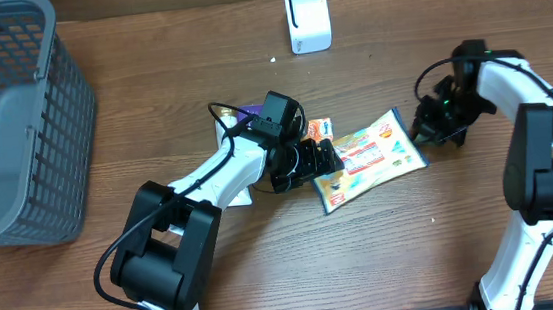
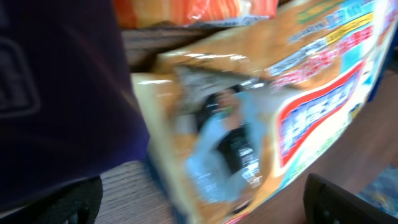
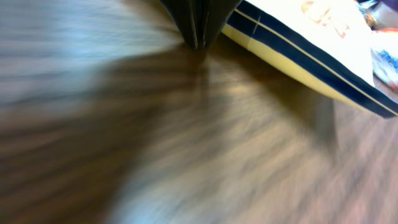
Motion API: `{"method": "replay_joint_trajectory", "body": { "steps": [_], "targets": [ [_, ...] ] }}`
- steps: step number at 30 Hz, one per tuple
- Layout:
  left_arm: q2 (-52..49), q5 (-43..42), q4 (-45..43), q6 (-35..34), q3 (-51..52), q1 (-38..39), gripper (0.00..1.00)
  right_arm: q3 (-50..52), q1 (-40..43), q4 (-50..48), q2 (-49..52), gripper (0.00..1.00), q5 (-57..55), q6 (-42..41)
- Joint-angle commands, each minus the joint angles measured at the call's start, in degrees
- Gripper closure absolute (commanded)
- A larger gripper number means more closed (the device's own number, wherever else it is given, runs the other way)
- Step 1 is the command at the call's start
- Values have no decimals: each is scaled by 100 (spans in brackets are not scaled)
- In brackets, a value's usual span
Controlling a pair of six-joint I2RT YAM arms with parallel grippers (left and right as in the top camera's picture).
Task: Scan the item barcode
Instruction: 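Grasp the yellow bag with the left gripper and pull it left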
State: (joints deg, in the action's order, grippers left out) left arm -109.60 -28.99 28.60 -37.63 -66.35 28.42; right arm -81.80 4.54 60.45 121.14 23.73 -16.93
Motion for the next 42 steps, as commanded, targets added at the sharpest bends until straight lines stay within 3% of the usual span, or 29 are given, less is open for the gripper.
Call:
{"method": "replay_joint_trajectory", "body": {
  "steps": [1,4,12,16,20,21,34,42],
  "targets": [
    [-168,-243,-13,-74,63,28,5,66,-227,101,59,96,210,81],
    [-173,-249,-17,-48,63,31,7,-15,-256,240,57,96,205,83],
    [-173,-260,-17,37,63,109,44,-667,-256,931,57,96,11,389],
    [-173,-262,-15,39,63,114,53,-909,-256,1115,52,96,-160,389],
    [-173,-260,-17,87,61,120,91,-992,-256,1165,46,96,-162,391],
    [-173,-262,-17,138,61,120,96,-992,-256,1169,46,96,-162,391],
    [400,-339,170,772,-337,111,96,-1034,-227,1237,46,96,-398,520],
    [1554,1167,994,1073,-986,111,96,-1823,-35,1886,46,96,-570,549]
  ]
}}
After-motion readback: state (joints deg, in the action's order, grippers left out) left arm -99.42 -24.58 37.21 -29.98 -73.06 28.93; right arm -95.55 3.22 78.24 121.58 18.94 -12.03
